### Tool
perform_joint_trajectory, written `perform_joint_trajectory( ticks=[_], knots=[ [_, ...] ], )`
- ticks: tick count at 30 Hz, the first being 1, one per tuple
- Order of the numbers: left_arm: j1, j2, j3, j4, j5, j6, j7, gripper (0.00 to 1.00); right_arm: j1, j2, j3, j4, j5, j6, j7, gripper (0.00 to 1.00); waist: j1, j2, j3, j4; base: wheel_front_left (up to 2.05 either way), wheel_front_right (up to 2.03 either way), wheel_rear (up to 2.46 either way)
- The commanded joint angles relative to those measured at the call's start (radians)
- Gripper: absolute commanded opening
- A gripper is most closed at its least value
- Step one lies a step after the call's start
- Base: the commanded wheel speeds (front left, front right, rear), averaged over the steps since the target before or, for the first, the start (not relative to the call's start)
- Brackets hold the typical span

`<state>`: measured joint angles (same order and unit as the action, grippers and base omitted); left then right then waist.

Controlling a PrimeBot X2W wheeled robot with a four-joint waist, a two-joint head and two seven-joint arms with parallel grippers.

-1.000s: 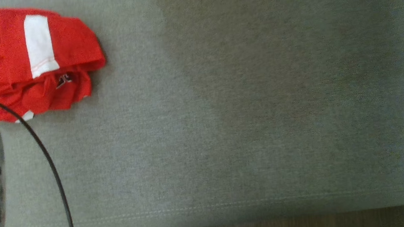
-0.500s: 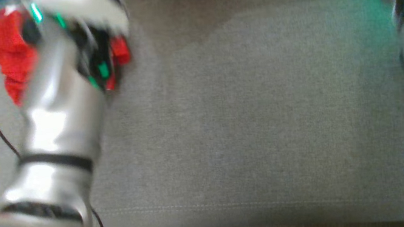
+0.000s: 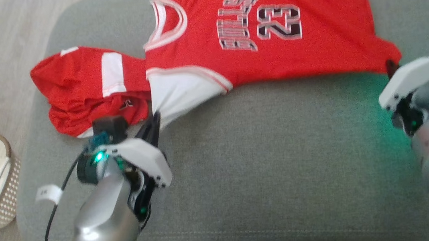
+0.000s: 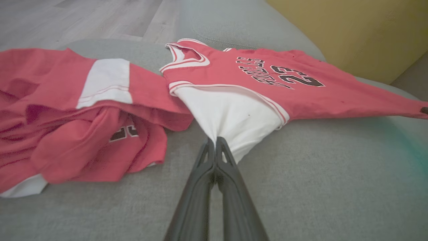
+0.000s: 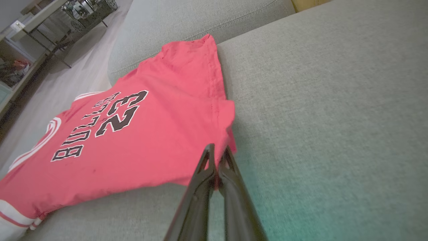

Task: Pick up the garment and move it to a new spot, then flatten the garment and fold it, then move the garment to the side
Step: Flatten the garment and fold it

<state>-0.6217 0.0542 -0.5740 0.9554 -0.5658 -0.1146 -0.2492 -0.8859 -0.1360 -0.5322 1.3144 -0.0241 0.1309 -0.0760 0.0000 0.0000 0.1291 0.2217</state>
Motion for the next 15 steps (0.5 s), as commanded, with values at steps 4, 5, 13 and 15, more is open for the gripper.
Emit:
perform_joint_trajectory(
  ticks=[4,5,13,15],
  knots=[
    [0.019,0.052,-0.009,-0.021,0.021,-0.004,-0.012,0.00,0.021,-0.010,0.049,-0.024,-0.031,0.000,0.004,0.00,0.0000,0.0000,-0.062,-0.004,0.00,0.00,0.00],
    [0.030,0.056,-0.012,-0.022,0.020,-0.005,-0.011,0.00,0.028,-0.010,0.055,-0.024,-0.034,0.000,0.005,0.00,0.0000,0.0000,-0.070,-0.005,0.00,0.00,0.00],
    [0.108,0.083,-0.026,-0.054,-0.009,-0.010,0.028,0.00,0.075,0.002,0.125,-0.024,-0.042,0.000,0.036,0.00,0.0000,0.0000,-0.121,-0.015,0.00,0.00,0.00],
    [0.134,0.093,-0.028,-0.077,-0.023,-0.011,0.045,0.00,0.092,0.006,0.162,-0.024,-0.038,0.000,0.039,0.00,0.0000,0.0000,-0.134,-0.018,0.00,0.00,0.00]
  ],
)
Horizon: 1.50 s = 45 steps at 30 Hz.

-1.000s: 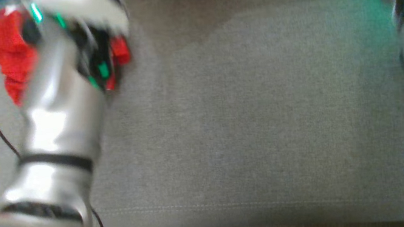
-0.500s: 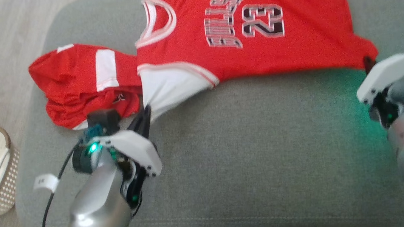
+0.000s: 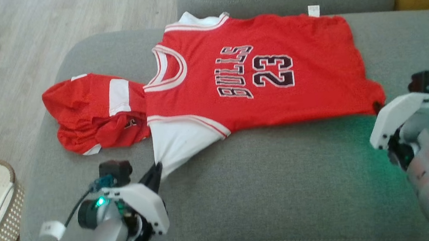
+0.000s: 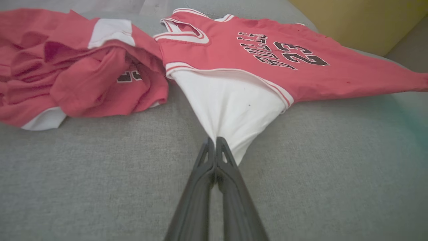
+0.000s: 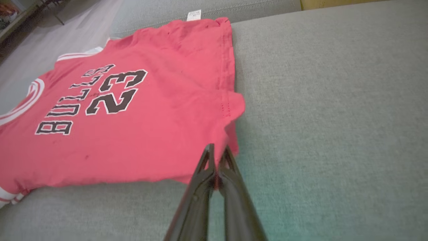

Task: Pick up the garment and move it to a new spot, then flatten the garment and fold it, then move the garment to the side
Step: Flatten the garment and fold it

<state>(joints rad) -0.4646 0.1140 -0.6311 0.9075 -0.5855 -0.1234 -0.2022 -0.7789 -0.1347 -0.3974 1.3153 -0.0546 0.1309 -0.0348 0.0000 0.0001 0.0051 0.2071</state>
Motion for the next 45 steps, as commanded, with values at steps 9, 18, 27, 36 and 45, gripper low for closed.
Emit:
perform_joint_trajectory(
  ticks=[9,18,27,36,45],
  knots=[
    [0.127,0.105,0.016,-0.186,-0.033,0.015,0.072,0.00,0.062,0.013,0.184,-0.025,0.082,0.000,0.049,0.00,0.0000,-0.0001,-0.059,-0.028,0.00,0.00,0.00],
    [0.296,0.187,0.044,-0.414,-0.084,0.084,0.138,0.00,0.144,-0.004,0.361,-0.048,0.237,0.000,0.182,0.00,0.0000,-0.0001,-0.098,-0.048,0.00,0.00,0.00],
    [0.423,0.258,0.077,-0.629,-0.132,0.145,0.193,0.00,0.275,-0.100,0.538,-0.252,0.488,0.000,0.404,0.00,0.0000,-0.0001,-0.126,-0.053,0.00,0.00,0.00],
    [0.510,0.340,0.090,-0.795,-0.160,0.184,0.274,0.00,0.406,-0.238,0.652,-0.507,0.696,0.000,0.644,0.00,0.0000,-0.0001,-0.140,-0.059,0.00,0.00,0.00],
    [0.618,0.421,0.100,-0.962,-0.209,0.237,0.382,0.00,0.548,-0.345,0.658,-0.705,0.802,0.000,0.867,0.00,0.0000,-0.0001,-0.153,-0.065,0.00,0.00,0.00]
  ],
)
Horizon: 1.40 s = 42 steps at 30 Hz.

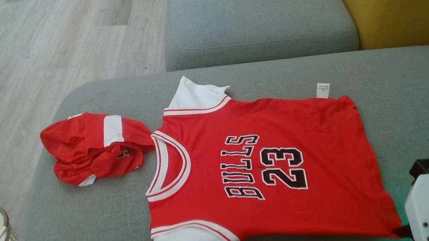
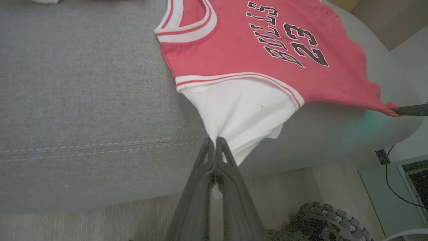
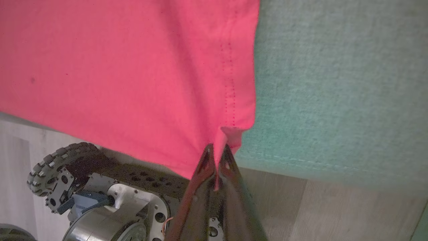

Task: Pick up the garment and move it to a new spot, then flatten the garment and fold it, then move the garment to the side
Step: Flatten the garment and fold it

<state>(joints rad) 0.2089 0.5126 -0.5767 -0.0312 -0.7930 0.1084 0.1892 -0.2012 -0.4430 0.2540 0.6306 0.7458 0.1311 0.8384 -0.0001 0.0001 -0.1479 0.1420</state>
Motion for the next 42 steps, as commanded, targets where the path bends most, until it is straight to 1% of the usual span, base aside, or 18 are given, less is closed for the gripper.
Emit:
perform_joint_trajectory(
  ticks=[1,6,11,19,24,31,34,42],
  knots=[
    [-0.045,0.031,0.047,-0.041,-0.007,0.010,0.002,0.00,-0.016,-0.044,0.003,-0.041,0.005,0.000,0.011,0.00,0.0001,-0.0001,0.000,0.000,0.00,0.00,0.00],
    [-0.011,0.063,0.052,-0.119,-0.021,0.033,0.038,0.00,0.034,-0.065,-0.030,-0.128,-0.004,0.000,0.067,0.00,0.0001,-0.0001,0.006,-0.003,0.00,0.00,0.00],
    [-0.030,0.055,0.060,-0.158,-0.018,0.046,0.034,0.00,0.042,-0.044,-0.080,-0.197,-0.042,0.000,0.068,0.00,0.0001,-0.0001,0.020,-0.007,0.00,0.00,0.00],
    [-0.144,0.056,0.053,-0.148,0.017,0.025,0.056,0.00,-0.015,-0.005,-0.124,-0.245,-0.107,0.000,0.092,0.00,0.0001,-0.0001,0.059,-0.015,0.00,0.00,0.00],
    [-0.279,0.054,0.052,-0.106,0.040,-0.011,0.086,0.00,-0.088,0.031,-0.147,-0.230,-0.146,0.000,0.100,0.00,0.0001,-0.0001,0.095,-0.012,0.00,0.00,0.00],
    [-0.423,0.019,0.052,-0.018,0.039,-0.048,0.106,0.00,-0.182,0.075,-0.162,-0.167,-0.181,0.000,0.062,0.00,0.0001,-0.0001,0.143,-0.017,0.00,0.00,0.00],
    [-0.460,0.003,0.047,0.016,0.042,-0.059,0.104,0.00,-0.202,0.080,-0.161,-0.145,-0.193,0.000,0.046,0.00,0.0001,-0.0001,0.156,-0.014,0.00,0.00,0.00],
    [-0.586,-0.058,0.029,0.177,0.053,-0.101,0.087,0.00,-0.277,0.086,-0.140,-0.068,-0.223,0.000,-0.033,0.00,0.0001,-0.0001,0.203,-0.013,0.00,0.00,0.00]
  ],
)
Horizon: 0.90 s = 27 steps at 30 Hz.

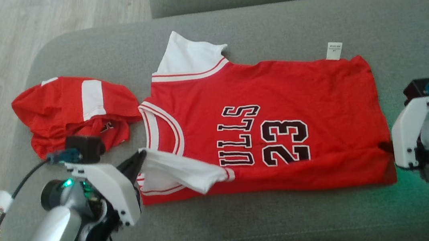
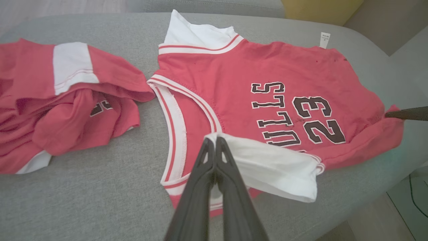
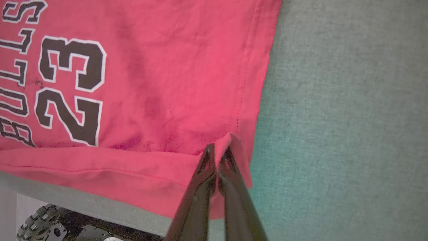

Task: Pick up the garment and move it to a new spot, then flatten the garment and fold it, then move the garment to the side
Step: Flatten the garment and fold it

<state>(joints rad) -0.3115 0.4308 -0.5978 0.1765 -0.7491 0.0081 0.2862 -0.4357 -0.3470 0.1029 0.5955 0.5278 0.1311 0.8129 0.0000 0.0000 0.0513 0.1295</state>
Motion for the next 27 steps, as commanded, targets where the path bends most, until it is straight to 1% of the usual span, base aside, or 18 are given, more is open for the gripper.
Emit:
perform_joint_trajectory(
  ticks=[1,7,16,20,21,22,25,27],
  knots=[
    [-0.080,0.017,0.049,-0.007,0.010,-0.005,-0.015,0.00,-0.052,-0.009,0.013,-0.026,-0.006,0.000,-0.018,0.00,0.0000,0.0000,0.010,-0.001,0.00,0.00,0.00],
    [-0.160,-0.031,0.049,0.131,0.006,-0.031,-0.042,0.00,-0.101,-0.007,0.038,0.018,-0.015,0.000,-0.081,0.00,0.0000,0.0000,0.043,-0.008,0.00,0.00,0.00],
    [-0.261,-0.074,0.046,0.306,0.012,-0.064,-0.089,0.00,-0.154,-0.007,0.089,0.076,-0.002,0.000,-0.139,0.00,0.0000,0.0000,0.077,-0.026,0.00,0.00,0.00],
    [-0.294,-0.092,0.046,0.373,0.013,-0.067,-0.107,0.00,-0.172,-0.010,0.095,0.105,0.008,0.000,-0.158,0.00,0.0000,0.0000,0.088,-0.029,0.00,0.00,0.00],
    [-0.300,-0.098,0.046,0.390,0.013,-0.068,-0.111,0.29,-0.178,-0.010,0.093,0.112,0.003,0.000,-0.175,0.97,0.0000,0.0000,0.090,-0.030,0.00,0.00,0.00],
    [-0.305,-0.103,0.048,0.405,0.013,-0.066,-0.120,1.00,-0.182,-0.004,0.089,0.124,0.007,0.000,-0.178,1.00,0.0000,0.0000,0.091,-0.031,0.00,0.00,0.00],
    [-0.317,-0.121,0.066,0.437,0.008,-0.061,-0.178,1.00,-0.194,0.004,0.087,0.139,0.016,0.000,-0.201,1.00,0.0000,0.0000,0.093,-0.033,0.00,0.00,0.00],
    [-0.325,-0.134,0.096,0.450,0.004,-0.044,-0.255,1.00,-0.197,-0.001,0.060,0.166,0.007,0.000,-0.233,1.00,0.0000,0.0000,0.090,-0.030,0.00,0.00,0.00]
  ],
)
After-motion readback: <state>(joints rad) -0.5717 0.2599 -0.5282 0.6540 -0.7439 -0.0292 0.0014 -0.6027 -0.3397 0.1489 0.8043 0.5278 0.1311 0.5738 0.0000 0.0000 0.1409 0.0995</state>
